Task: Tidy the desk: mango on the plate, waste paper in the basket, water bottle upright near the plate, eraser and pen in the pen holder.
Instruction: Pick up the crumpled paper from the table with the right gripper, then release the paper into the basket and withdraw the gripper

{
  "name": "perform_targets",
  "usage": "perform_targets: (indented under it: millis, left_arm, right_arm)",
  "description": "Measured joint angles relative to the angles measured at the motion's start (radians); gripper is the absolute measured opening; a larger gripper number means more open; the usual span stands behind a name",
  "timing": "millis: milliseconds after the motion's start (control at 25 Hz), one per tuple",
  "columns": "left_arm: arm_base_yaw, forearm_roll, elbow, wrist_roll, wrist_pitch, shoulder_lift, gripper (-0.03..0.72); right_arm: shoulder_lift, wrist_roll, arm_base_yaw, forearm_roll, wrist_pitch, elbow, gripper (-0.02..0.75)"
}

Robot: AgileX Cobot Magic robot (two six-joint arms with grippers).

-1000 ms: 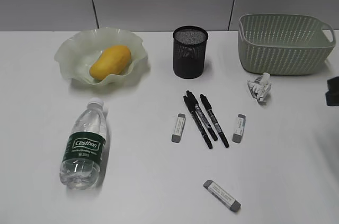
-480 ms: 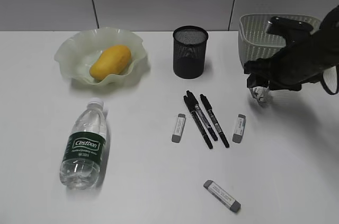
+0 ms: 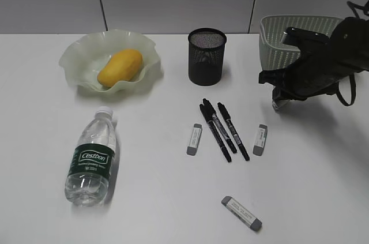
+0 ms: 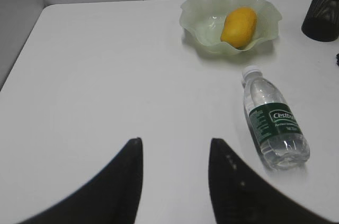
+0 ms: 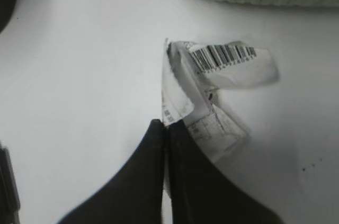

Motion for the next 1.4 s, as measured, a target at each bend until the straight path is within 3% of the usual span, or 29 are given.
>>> perform_targets:
  millis: [520, 720, 880, 960, 1120, 1200, 1280, 1400]
  left_arm:
    - [0.000, 0.000, 0.000, 0.000, -0.001, 0.000, 0.309]
    - [0.000, 0.000, 0.000, 0.000, -0.001, 0.000, 0.309]
    - [0.000, 0.000, 0.000, 0.000, -0.001, 0.000, 0.309]
    - [0.000, 0.000, 0.000, 0.000, -0.001, 0.000, 0.309]
    - [0.000, 0.000, 0.000, 0.000, -0.001, 0.000, 0.309]
    - [0.000, 0.000, 0.000, 0.000, -0.001, 0.000, 0.309]
    - [0.000, 0.000, 0.000, 0.000, -0.001, 0.000, 0.309]
    - [0.000, 0.000, 0.000, 0.000, -0.001, 0.000, 0.309]
  right_arm:
    - [-0.318, 0.002, 0.000, -0.100, 0.190, 0.002, 0.013]
    - [-0.409, 0.002, -0.011, -0.180, 0.088, -0.003, 0.013]
    - [-0.280, 0.002, -0.088, -0.211, 0.008, -0.097, 0.020]
    - [-0.197, 0.002, -0.124, -0.229, 0.034, -0.171, 0.119]
    - [-0.134, 0.004, -0.140, -0.267, 0.150, -0.268, 0.503]
    - [-0.158, 0.004, -0.140, -0.282, 0.203, -0.278, 0.602]
    - [-0.220, 0.004, -0.140, -0.304, 0.268, -0.259, 0.610]
    - [-0.389, 0.003, -0.140, -0.340, 0.337, -0.109, 0.531]
